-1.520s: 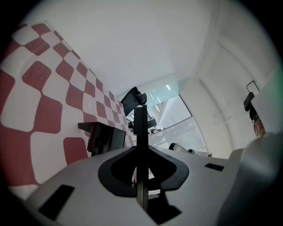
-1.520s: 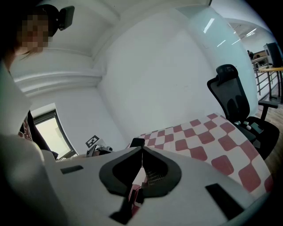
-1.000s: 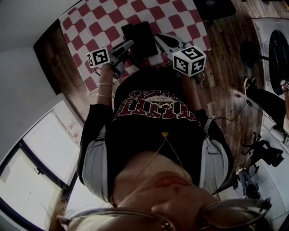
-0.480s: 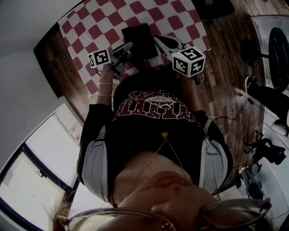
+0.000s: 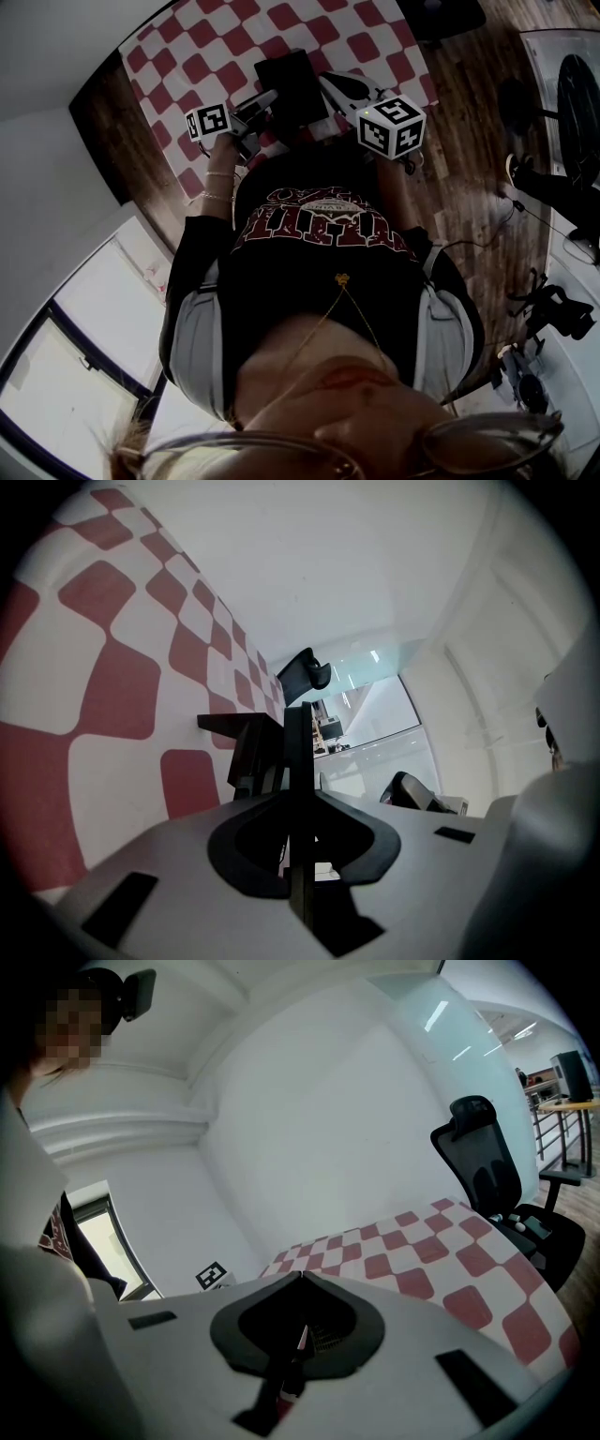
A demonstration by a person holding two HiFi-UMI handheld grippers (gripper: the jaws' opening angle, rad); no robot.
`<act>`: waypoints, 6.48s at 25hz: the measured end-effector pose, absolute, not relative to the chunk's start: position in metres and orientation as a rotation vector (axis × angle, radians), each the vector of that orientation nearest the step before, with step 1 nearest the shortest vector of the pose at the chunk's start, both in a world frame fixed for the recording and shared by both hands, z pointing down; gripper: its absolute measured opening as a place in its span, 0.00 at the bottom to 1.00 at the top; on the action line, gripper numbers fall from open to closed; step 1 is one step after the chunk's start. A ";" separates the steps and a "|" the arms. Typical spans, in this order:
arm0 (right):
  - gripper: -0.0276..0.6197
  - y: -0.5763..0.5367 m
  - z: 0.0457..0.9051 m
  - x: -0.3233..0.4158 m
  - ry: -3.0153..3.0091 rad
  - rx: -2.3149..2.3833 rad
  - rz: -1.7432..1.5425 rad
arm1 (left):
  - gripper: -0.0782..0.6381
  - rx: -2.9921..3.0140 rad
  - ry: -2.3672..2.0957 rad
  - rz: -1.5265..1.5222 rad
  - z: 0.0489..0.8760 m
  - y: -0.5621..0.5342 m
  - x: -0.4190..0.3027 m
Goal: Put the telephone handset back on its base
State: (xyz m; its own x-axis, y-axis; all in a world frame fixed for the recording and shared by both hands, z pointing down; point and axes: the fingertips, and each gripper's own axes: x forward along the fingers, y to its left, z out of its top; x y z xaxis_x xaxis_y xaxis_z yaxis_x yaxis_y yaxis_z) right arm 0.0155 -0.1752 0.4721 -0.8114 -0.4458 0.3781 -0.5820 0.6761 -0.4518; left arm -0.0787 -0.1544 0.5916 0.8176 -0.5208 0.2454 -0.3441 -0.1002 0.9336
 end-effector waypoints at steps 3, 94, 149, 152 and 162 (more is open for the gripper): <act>0.07 -0.177 0.473 0.015 -2.652 0.831 0.834 | 0.22 1.699 -0.668 -0.170 0.596 -0.154 -0.078; 0.07 -0.169 0.470 0.024 -2.665 0.856 0.871 | 0.21 1.853 -0.768 0.055 0.610 -0.156 -0.084; 0.07 -0.157 0.470 0.016 -2.674 0.825 0.837 | 0.25 1.912 -1.015 0.276 0.630 -0.152 -0.088; 0.07 -0.157 0.470 0.015 -2.675 0.823 0.835 | 0.25 1.931 -1.041 0.287 0.629 -0.153 -0.087; 0.07 -0.153 0.474 0.011 -2.666 0.813 0.834 | 0.26 2.067 -1.205 0.558 0.623 -0.146 -0.094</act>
